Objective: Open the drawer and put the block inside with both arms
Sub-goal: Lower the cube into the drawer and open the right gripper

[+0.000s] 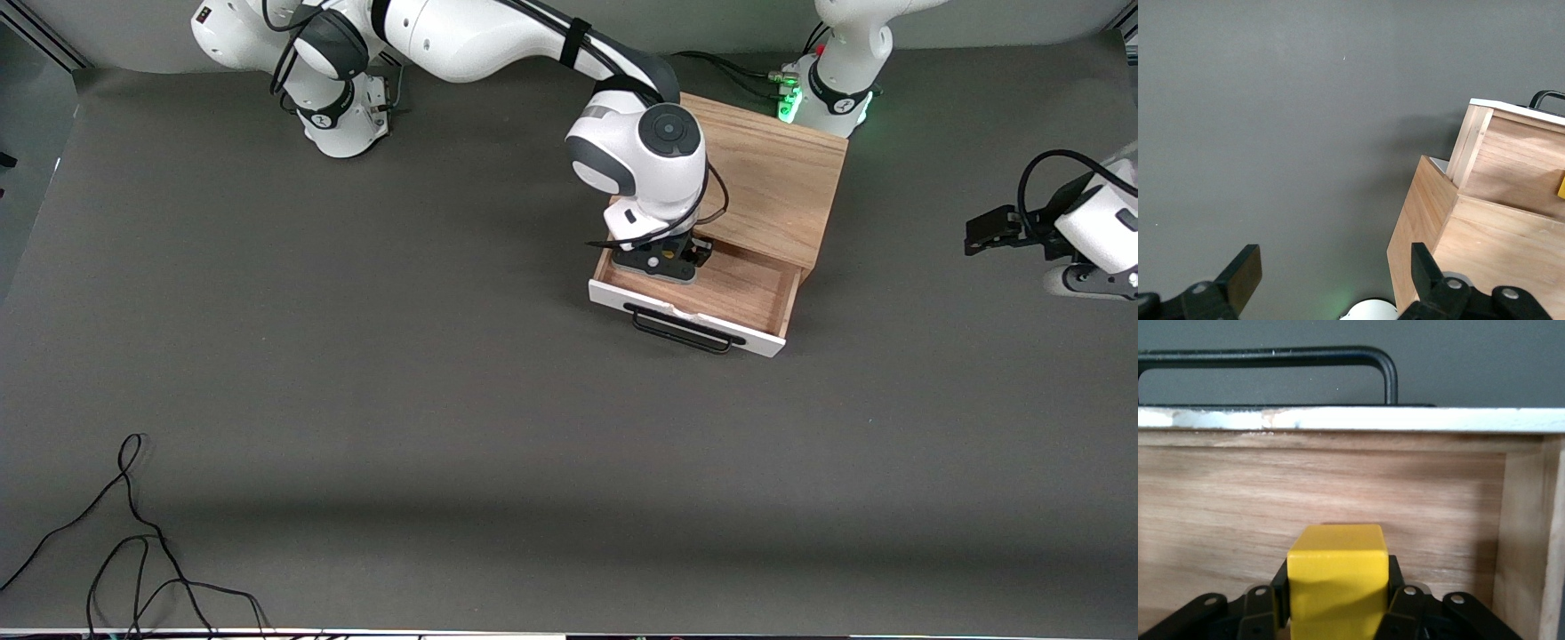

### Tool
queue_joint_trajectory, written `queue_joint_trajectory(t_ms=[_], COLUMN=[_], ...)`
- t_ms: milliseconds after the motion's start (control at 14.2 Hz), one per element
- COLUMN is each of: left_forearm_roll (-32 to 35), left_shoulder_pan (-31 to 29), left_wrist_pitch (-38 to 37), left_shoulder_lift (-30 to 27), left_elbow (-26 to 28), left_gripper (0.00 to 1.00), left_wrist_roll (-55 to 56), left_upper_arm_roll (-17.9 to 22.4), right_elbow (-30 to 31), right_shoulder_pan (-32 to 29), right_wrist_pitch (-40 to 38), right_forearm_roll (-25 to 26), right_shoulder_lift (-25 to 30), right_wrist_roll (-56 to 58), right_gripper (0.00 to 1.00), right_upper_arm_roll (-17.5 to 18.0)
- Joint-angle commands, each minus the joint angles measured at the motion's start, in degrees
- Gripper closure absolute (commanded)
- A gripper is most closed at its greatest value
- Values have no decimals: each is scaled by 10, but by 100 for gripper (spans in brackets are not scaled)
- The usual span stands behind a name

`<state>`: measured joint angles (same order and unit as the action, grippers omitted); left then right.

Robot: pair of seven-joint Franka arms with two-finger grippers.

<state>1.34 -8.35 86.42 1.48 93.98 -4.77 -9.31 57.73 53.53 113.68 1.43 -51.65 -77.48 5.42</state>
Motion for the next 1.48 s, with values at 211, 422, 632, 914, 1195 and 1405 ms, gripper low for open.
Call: queue_joint_trajectory(t_ms=[211,422,632,914,1195,1405], left_forearm_roll=[-5,-5,-4,-4,-4,-3], left_shoulder_pan=[118,114,113,95,97,111], left_wrist_pitch=[8,9,8,7,5,6], left_shoulder_lift=[-17,-16,-17,-17,-17,-17], left_elbow=[2,0,0,0,0,-1], left_gripper=[0,0,0,0,0,0], left_wrist_roll=[-2,13,16,15,7,7], left_upper_arm_roll=[117,105,101,81,84,97], right_elbow=[-8,-12,-16,-14,41,138], right_shoulder_pan=[11,10,3,-34,-117,-220], right_wrist_pitch=[8,6,-3,-59,-134,-139], right_forearm_roll=[29,29,29,27,4,-67], right_shoulder_lift=[-3,3,21,79,185,290], right_wrist_roll=[-33,-31,-28,5,98,229], right_gripper=[0,0,0,0,0,0], right_upper_arm_roll=[-3,-3,-3,-6,-4,-6])
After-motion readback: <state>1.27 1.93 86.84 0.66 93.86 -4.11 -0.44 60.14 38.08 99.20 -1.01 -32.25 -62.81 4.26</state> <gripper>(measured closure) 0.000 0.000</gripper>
